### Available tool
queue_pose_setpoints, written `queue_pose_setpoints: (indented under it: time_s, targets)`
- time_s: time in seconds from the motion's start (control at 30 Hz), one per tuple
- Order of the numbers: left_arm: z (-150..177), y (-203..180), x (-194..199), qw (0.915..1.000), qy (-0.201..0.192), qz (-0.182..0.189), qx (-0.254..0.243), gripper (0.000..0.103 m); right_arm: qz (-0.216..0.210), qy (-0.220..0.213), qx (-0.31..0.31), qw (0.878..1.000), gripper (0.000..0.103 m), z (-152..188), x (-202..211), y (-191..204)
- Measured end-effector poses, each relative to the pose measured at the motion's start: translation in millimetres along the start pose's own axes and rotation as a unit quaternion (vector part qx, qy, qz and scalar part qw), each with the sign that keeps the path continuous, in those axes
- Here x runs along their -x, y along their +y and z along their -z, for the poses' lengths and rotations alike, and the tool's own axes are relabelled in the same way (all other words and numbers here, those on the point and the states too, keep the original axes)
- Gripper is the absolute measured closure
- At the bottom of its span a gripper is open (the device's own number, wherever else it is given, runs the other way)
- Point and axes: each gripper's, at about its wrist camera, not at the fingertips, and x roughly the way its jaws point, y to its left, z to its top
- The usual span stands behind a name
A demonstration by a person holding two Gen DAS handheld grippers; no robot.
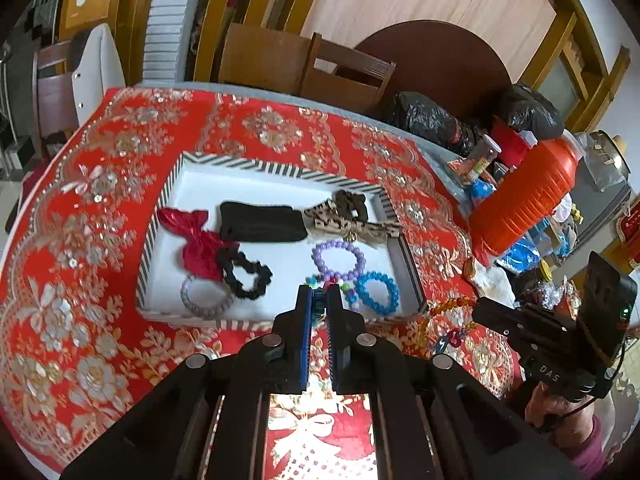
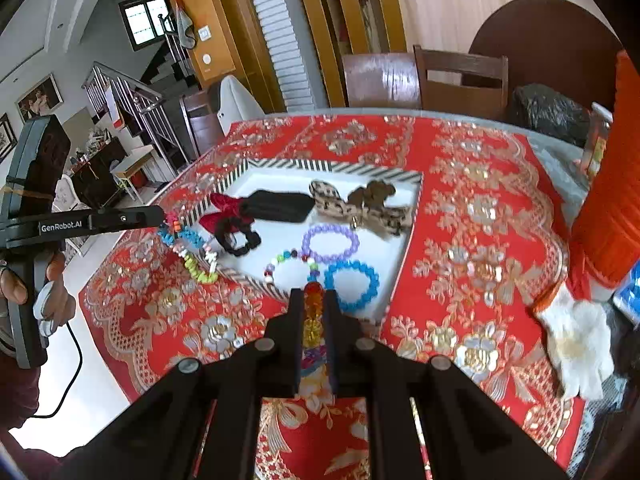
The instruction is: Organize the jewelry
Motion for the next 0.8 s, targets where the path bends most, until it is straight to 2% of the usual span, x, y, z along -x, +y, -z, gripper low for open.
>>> queue_pose_setpoints:
  time_s: [0.53,0.8]
  targets:
    - [-37.8,25.9,-24.6,0.9966,-0.014,-0.080,-0.014,0.083,-0.010,0.008,0.017,1.000,0.094,-39.7,-42.4,23.7]
    - [-56.0,43.9,-35.0,0.9944,-0.018,-0.104,-0.010,0.083,-0.017,0.020,0.019,0.999,0.094,-53.9,-70.0,31.6]
